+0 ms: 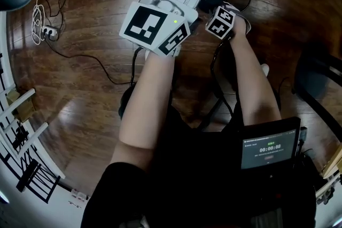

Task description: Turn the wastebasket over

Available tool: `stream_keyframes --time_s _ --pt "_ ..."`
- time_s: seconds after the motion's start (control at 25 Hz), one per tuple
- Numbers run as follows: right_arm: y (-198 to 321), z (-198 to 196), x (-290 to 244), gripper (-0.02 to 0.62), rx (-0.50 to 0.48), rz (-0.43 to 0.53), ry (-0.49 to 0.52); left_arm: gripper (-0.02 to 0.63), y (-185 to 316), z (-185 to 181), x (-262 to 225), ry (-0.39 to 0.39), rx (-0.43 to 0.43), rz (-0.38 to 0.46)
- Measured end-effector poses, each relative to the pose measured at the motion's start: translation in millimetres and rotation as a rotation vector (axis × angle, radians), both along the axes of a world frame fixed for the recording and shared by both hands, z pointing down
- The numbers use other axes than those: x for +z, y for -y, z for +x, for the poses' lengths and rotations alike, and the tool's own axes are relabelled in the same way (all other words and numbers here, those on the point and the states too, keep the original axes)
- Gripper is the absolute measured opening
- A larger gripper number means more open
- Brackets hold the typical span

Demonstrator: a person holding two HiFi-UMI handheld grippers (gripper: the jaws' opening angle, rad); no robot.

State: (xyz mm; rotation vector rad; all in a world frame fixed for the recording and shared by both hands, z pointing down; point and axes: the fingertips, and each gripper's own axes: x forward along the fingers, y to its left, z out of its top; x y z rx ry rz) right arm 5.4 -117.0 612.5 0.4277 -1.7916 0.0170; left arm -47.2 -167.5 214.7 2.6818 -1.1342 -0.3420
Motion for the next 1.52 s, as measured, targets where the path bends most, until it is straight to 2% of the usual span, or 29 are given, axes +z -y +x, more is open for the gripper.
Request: stream_keyframes --time_s 0.16,0.36,0.44,0.6,0.8,0.88,0.92,1.08,1.2,1.28,1.36,1.52 --pt "-19 0 18 0.026 -0.107 -0.016 -0.067 0.002 0 -3 1 -0.003 -0.006 -0.002" --pt "-16 3 19 0.029 -0.105 -0.009 -0.063 0.002 -1 -2 0 0.002 -0.001 0.001" --pt "-15 5 12 0.044 -0.083 0.000 -0.042 0.002 -3 -1 -3 0.007 0.003 -0.001" --pt "-8 0 -1 0.138 -0.078 0.009 0.014 0.002 5 -10 3 0.006 -0.008 -0.012" --pt "-8 -3 -24 0.166 -0.114 0.048 0.086 0.002 12 -11 17 -0.002 0.011 0.002" --pt "1 -7 -46 0.158 -0.066 0.089 0.198 0.002 13 -10 23 0.017 0.021 0.002" --pt "6 -9 -62 0.133 -0.021 0.109 0.286 0.002 12 -8 26 0.031 0.026 0.004" --pt "17 7 -172 0.067 0.205 0.190 0.757 0.002 -9 6 22 0.126 0.071 0.024" --pt "16 23 -259 0.035 0.272 0.267 1.010 0.002 -19 13 17 0.148 0.079 0.023" --pt "13 29 -295 0.034 0.283 0.294 1.126 0.002 -23 19 22 0.151 0.077 0.018" --pt "8 34 -318 0.028 0.279 0.314 1.197 0.002 -27 29 29 0.163 0.085 0.014" --pt "-5 46 -341 0.011 0.262 0.383 1.240 0.002 -51 54 40 0.231 0.146 0.032"
